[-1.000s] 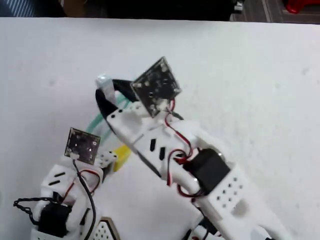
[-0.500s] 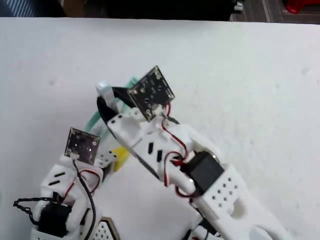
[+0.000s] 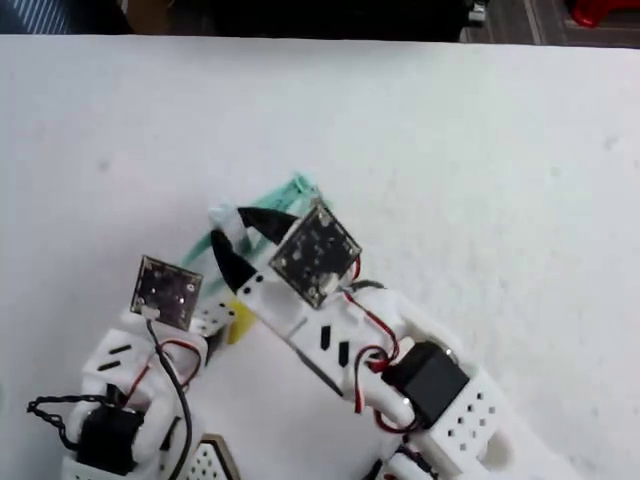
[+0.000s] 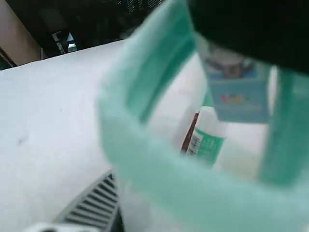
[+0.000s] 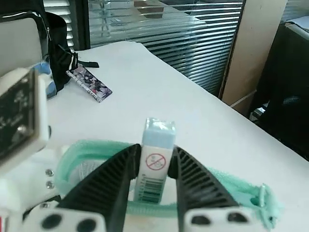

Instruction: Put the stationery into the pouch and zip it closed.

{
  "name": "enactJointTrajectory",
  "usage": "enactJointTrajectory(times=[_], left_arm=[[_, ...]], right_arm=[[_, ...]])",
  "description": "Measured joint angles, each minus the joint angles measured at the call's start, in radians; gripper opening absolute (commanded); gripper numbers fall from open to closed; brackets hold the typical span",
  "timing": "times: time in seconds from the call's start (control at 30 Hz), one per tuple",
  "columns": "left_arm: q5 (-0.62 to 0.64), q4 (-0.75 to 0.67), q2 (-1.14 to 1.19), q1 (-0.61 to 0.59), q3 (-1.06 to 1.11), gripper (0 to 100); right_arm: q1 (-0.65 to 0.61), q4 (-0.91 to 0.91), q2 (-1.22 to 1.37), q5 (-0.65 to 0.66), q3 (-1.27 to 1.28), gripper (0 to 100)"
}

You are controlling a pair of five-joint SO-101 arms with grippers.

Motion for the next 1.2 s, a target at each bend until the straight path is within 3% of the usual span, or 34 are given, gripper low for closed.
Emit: enactJointTrajectory(times=[0.2, 0.47, 0.53, 0.7, 0.8, 1.03, 1.2], left_arm=[[0.000, 0.000, 0.000, -0.002, 0.000, 32], [0.000, 0.000, 0.000, -0.005, 0.000, 32], [0.000, 0.000, 0.000, -0.005, 0.000, 26], [0.000, 0.000, 0.000, 0.000, 0.000, 1], [0.005, -0.032, 0.012, -0.002, 0.000, 7], [-0.015, -0.109, 0.014, -0.005, 0.021, 2], [-0.209, -0.189, 0.014, -0.031, 0.021, 2]], right_arm=[[0.009, 0.066, -0.080, 0.008, -0.005, 23.4], [0.063, 0.181, -0.086, 0.009, -0.204, 23.4], [0.071, 0.229, -0.087, -0.025, -0.249, 23.4], [0.123, 0.330, -0.054, -0.107, -0.347, 23.3], [0.161, 0.396, 0.041, -0.147, -0.405, 23.3], [0.204, 0.605, 0.287, -0.192, -0.608, 23.7], [0.203, 0.747, 0.411, -0.376, -0.855, 29.5]])
